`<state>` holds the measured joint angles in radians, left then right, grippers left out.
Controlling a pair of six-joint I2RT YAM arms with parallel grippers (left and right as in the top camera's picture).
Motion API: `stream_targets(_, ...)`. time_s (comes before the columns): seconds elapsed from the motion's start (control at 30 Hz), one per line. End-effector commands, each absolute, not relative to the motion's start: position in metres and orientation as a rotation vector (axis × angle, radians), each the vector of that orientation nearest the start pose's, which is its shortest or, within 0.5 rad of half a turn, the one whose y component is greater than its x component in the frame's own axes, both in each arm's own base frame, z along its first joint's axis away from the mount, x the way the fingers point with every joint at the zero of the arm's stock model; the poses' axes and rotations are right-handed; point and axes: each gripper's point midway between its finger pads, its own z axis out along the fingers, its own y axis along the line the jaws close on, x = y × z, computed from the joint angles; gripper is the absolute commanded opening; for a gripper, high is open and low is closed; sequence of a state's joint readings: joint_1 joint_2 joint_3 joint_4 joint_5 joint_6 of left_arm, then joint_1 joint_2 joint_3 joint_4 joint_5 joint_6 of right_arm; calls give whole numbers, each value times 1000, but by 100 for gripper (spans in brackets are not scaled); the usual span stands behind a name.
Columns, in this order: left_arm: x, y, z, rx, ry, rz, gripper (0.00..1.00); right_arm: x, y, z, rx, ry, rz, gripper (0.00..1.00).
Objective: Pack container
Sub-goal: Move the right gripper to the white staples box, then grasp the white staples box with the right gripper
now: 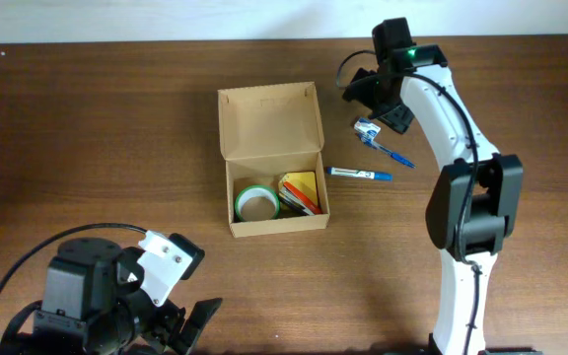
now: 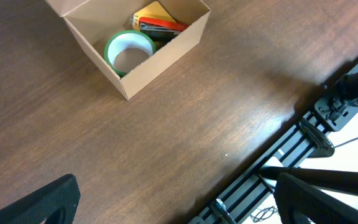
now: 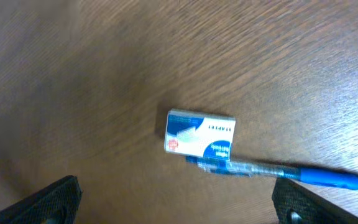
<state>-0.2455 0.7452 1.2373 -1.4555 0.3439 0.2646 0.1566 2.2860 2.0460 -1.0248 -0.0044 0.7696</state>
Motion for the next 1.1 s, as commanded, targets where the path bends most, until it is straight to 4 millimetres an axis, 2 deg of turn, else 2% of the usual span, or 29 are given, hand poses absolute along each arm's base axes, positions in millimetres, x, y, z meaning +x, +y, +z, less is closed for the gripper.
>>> stream_targets(0.0,128,-95,272,757,2373,-451,100,525,69,72,1021,2638,157,100)
stream_targets(0.13,128,-95,272,757,2373,-451,99,533,71,60,1018,2626,171,99)
stream_targets(0.37,128,-95,272,757,2373,-451,100,531,72,35,1030,2667,152,99)
stream_targets(0.63,128,-95,272,757,2373,-451,100,532,75,17,1035,2691,159,99)
stream_targets(0.7,128,-95,272,757,2374,-451,100,532,75,14,1035,2692,157,99)
stream_targets(0.87,128,-95,272,757,2374,-451,100,533,75,12,1035,2692,157,91)
stream_targets(1.07,128,-95,272,757,2373,-451,100,531,76,10,1037,2702,156,90)
